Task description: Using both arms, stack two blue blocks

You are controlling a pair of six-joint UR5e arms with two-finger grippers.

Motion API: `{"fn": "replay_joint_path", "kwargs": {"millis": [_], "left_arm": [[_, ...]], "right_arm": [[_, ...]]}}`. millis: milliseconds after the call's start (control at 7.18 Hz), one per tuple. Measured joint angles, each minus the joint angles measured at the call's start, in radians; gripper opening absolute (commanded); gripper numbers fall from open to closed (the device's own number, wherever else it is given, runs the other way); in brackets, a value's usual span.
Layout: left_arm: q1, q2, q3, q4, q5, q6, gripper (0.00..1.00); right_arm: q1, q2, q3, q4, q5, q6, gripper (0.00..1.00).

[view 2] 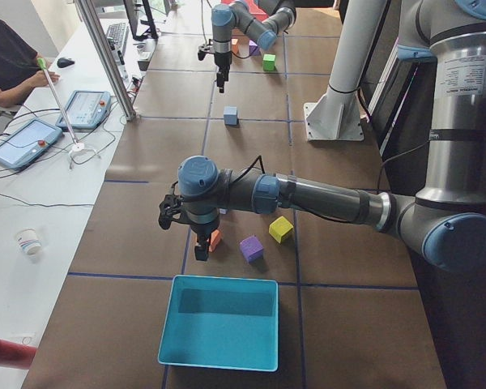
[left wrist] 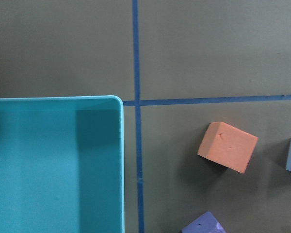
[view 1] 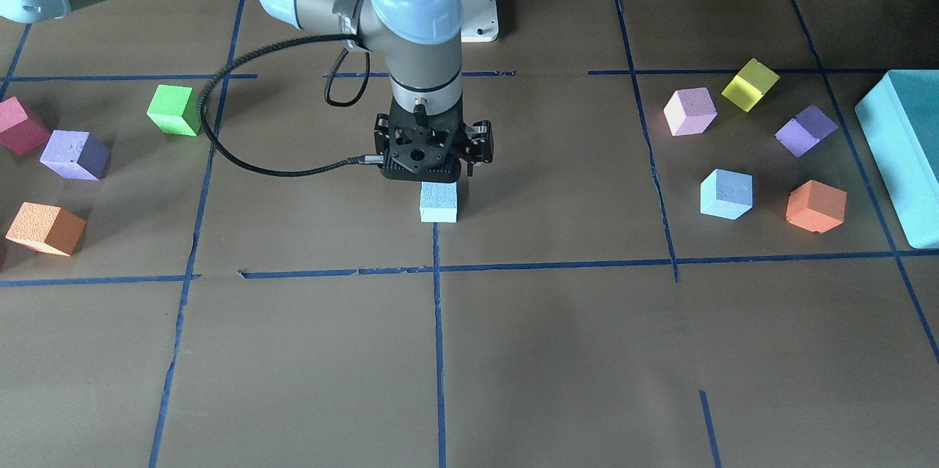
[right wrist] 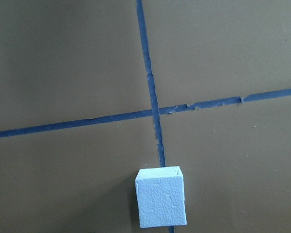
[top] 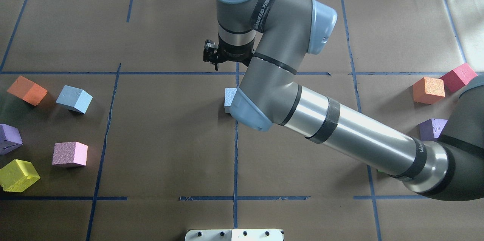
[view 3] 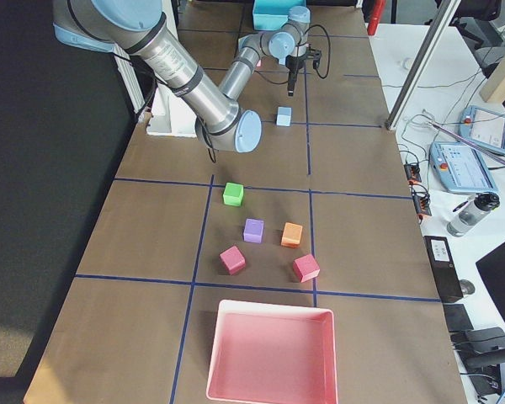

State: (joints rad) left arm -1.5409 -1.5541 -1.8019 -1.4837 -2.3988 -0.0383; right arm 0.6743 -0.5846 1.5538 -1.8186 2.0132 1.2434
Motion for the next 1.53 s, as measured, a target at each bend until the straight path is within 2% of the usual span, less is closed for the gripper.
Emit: {"fn": "replay_joint_path", "kwargs": {"millis": [139,418,557,696,835,975,1253,1532], "left_arm": [[0.055,-0.007,-0.051,-0.001,0.000,-0.041,1.00],[0.170,-0.073,-0.137,-0.004,0.001,-0.129,1.00],[0.233,-0.119,-0.156,-0.004,0.024,-0.155,1.00],[0.319,-0.154,-0.158,-0.007,0.092,-0.170,1.00],[0.398,-0.168,-0.139,-0.036,0.156,-0.201,1.00],[0.450,-0.173,-0.082,-0.131,0.189,-0.267,1.00],[0.518,-0.171,0.079,-0.391,0.208,-0.409,1.00],[0.560,-0.169,0.146,-0.469,0.222,-0.448,1.00]], "right_arm": [[0.042,-0.028,0.101,-0.079,0.015,-0.025,1.00],[0.145,-0.167,0.318,-0.207,0.024,-0.211,1.00],[0.219,-0.250,0.396,-0.245,0.046,-0.337,1.00],[0.310,-0.330,0.440,-0.259,0.102,-0.477,1.00],[0.391,-0.411,0.464,-0.259,0.154,-0.616,1.00],[0.456,-0.483,0.477,-0.256,0.186,-0.737,1.00],[0.560,-0.590,0.483,-0.254,0.215,-0.917,1.00],[0.631,-0.653,0.472,-0.255,0.236,-1.026,1.00]]}}
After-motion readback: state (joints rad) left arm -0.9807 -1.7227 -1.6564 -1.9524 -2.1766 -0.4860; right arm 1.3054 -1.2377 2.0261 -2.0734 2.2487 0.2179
